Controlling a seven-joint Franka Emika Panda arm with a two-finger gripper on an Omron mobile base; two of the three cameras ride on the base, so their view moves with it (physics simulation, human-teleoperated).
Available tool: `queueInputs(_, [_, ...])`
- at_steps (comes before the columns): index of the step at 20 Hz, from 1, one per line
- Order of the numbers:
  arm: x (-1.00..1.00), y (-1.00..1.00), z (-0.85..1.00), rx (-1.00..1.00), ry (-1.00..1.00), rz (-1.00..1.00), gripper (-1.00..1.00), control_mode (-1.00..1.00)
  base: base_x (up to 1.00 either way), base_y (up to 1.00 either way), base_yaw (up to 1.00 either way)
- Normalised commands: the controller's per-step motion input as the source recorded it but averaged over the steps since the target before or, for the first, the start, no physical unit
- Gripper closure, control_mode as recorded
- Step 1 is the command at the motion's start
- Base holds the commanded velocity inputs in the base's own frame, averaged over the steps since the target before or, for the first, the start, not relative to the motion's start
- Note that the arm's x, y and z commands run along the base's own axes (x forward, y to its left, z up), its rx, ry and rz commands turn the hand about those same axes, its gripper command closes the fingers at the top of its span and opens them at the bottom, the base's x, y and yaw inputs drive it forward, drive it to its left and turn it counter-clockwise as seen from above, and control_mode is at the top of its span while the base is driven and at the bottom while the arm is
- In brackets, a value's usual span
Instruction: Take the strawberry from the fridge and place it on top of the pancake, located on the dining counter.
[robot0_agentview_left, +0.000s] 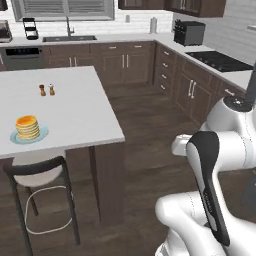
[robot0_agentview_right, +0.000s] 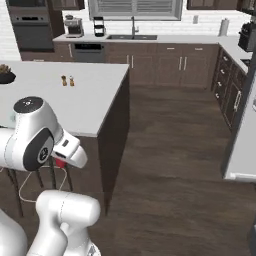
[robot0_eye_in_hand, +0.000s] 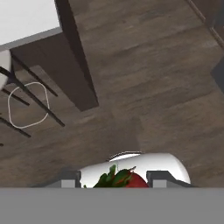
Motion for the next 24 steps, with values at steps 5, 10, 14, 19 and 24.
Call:
queueInputs(5, [0.00,0.00,0.00,0.00,0.00,0.00,1.00,1.00,-0.03,1.00,0.17])
queueInputs(10, [0.00,0.00,0.00,0.00,0.00,0.00,1.00,1.00,0.41,1.00,0.00])
queueInputs(14, [0.00,0.00,0.00,0.00,0.00,0.00,1.00,1.00,0.77,0.98,0.00])
queueInputs(19, [0.00,0.00,0.00,0.00,0.00,0.00,1.00,1.00,0.83,0.84,0.03])
queueInputs(24, [0.00,0.00,0.00,0.00,0.00,0.00,1.00,1.00,0.56,0.31,0.00])
